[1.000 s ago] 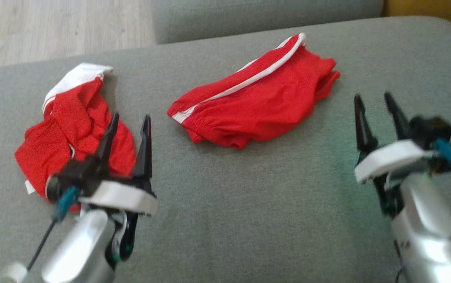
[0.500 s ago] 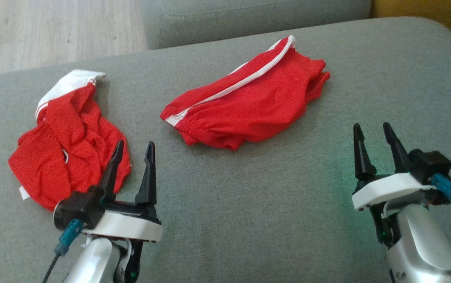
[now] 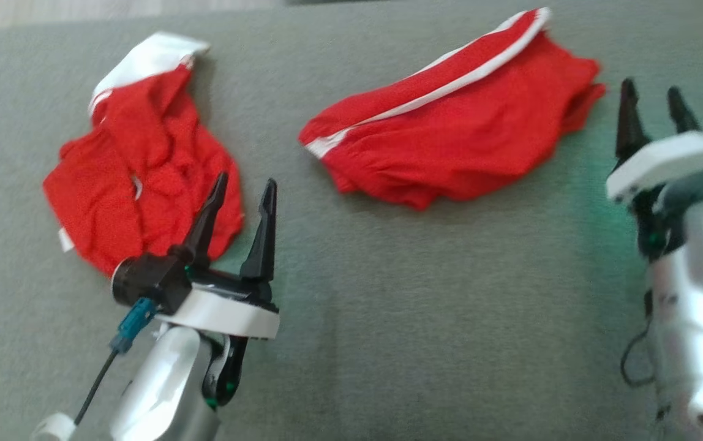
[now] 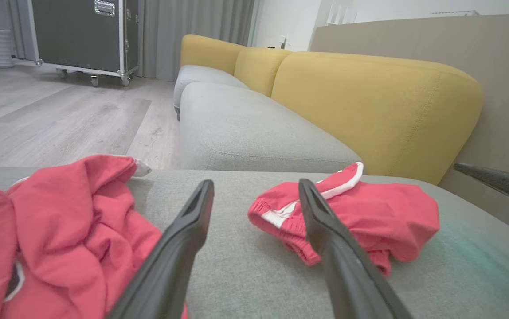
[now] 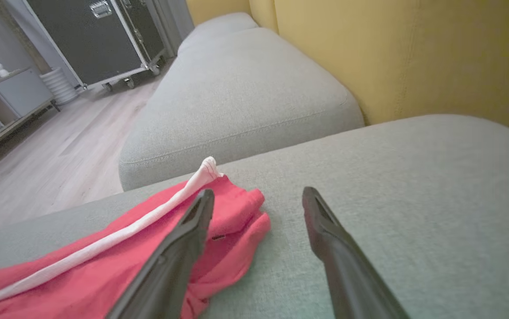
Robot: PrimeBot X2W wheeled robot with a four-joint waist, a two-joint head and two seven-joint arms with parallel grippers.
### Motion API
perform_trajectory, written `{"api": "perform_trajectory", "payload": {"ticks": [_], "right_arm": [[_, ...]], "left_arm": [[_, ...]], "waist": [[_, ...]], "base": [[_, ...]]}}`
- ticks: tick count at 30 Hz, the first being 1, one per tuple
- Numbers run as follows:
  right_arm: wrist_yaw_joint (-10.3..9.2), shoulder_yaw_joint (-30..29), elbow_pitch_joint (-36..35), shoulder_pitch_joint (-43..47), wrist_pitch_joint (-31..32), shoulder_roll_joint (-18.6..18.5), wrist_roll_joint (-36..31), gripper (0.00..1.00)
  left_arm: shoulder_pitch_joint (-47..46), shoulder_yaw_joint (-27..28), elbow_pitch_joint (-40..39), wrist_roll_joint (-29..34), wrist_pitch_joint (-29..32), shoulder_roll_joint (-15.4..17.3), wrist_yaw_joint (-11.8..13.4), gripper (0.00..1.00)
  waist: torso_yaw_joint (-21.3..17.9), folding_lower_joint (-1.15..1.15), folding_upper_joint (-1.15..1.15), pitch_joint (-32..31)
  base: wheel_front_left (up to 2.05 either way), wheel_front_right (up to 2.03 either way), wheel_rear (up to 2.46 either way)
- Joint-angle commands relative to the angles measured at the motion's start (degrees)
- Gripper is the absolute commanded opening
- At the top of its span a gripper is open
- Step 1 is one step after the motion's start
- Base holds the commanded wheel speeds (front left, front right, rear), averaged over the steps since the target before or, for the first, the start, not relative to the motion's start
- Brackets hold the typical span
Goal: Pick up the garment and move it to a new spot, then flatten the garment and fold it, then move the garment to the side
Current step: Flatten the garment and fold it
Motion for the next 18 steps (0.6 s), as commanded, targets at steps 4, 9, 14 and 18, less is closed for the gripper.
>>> {"api": "perform_trajectory", "payload": {"ticks": [4,9,14,18], "right_arm": [[-0.05,-4.1,5.5,-9.1,3.7,-0.4,-0.5,1.00],[-0.05,-8.1,13.4,-14.5,5.6,-3.1,-3.7,1.00],[-0.05,-12.0,20.2,-17.3,6.7,-5.8,-10.0,1.00],[-0.05,-13.3,24.5,-18.6,8.4,-5.4,-12.7,1.00]], "left_arm": [[-3.6,2.2,-0.5,1.1,-0.4,-0.8,-1.2,1.00],[-5.1,2.0,-0.1,1.8,-0.4,-2.1,-2.0,1.00],[-6.0,2.1,0.0,2.3,-0.4,-2.9,-2.6,1.00],[-6.1,2.4,0.1,2.6,-0.4,-3.3,-2.8,1.00]], "waist": [[5.1,-0.01,0.00,4.1],[7.8,-0.01,0.00,6.0],[9.3,-0.01,0.00,7.1],[9.6,-0.01,0.00,7.4]], "base": [[0.00,0.00,0.00],[0.00,0.00,0.00],[0.00,0.00,0.00],[0.00,0.00,0.00]]}}
